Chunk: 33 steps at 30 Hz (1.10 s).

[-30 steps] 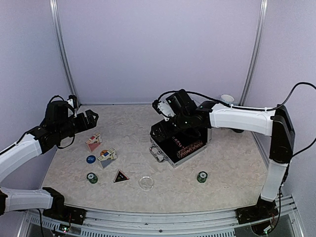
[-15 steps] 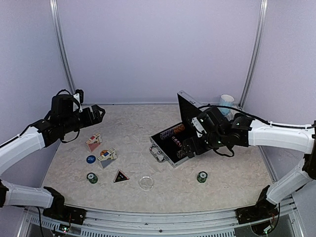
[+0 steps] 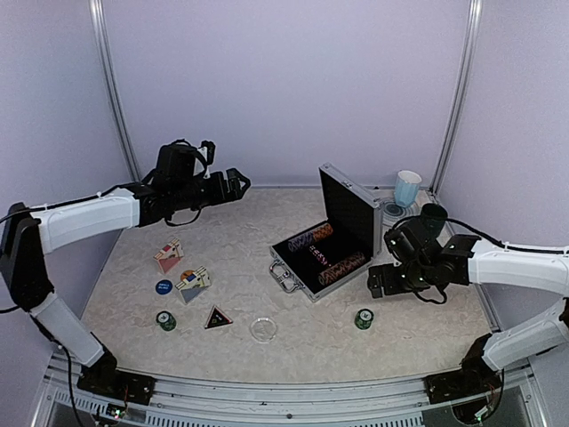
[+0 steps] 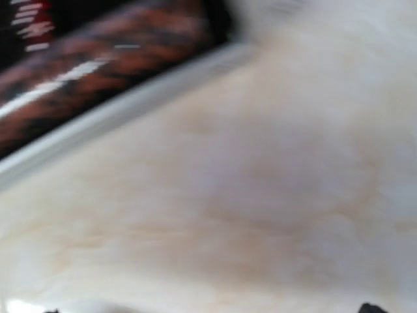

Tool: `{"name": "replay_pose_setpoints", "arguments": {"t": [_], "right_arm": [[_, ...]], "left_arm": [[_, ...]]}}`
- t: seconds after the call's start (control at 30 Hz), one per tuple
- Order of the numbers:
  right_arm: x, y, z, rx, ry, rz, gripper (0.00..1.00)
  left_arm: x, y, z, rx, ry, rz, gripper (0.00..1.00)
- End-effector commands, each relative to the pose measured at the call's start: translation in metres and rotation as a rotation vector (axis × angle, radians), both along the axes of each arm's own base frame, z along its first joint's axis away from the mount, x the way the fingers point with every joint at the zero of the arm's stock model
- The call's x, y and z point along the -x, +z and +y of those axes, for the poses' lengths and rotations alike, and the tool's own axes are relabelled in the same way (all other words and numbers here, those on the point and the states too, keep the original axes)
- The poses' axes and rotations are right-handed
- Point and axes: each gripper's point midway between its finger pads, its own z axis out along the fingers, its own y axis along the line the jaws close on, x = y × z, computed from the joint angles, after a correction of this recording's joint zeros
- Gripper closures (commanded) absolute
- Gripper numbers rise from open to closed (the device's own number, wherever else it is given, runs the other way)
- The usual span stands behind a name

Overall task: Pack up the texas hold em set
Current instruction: Move the chip case to the center of the board.

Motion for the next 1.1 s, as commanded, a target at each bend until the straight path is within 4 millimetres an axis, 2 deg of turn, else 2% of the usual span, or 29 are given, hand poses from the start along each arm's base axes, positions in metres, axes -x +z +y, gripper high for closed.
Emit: {"name": "replay_pose_setpoints", "arguments": {"t": [0.0, 0.07, 0.13, 0.2, 0.3, 0.43, 0.77, 1.07], "right_arm": [[-0.013, -0.001, -0.030, -0.027, -0.152, -0.040, 0.01], [-0.017, -0.004, -0.037, -0.018, -0.182, -0.045, 0.01], [-0.021, -0.007, -0.042, -0.010, -0.205, -0.051, 0.01], [-0.026, -0.011, -0.046, -0.002, -0.227, -0.054, 0.01], [-0.034, -0.016, -0.047, -0.008, -0.252, -0.055, 0.01], [-0.040, -0.025, -0.046, -0.026, -0.265, -0.047, 0.01], [-0.058, -0.040, -0.056, -0.034, -0.343, -0.027, 0.01], [-0.079, -0.056, -0.045, -0.036, -0.330, 0.002, 0.01]], "left_arm": [[-0.016, 0.005, -0.053, 0.087, -0.139, -0.013, 0.01], [-0.024, 0.000, -0.072, 0.106, -0.188, -0.004, 0.01], [-0.033, -0.015, -0.091, 0.120, -0.241, 0.016, 0.01], [-0.042, -0.024, -0.103, 0.137, -0.267, 0.019, 0.01], [-0.051, -0.027, -0.117, 0.164, -0.303, 0.008, 0.01], [-0.060, -0.050, -0.134, 0.172, -0.351, 0.034, 0.01], [-0.064, -0.098, -0.151, 0.175, -0.413, 0.105, 0.01], [-0.059, -0.115, -0.152, 0.192, -0.429, 0.124, 0.01]]}}
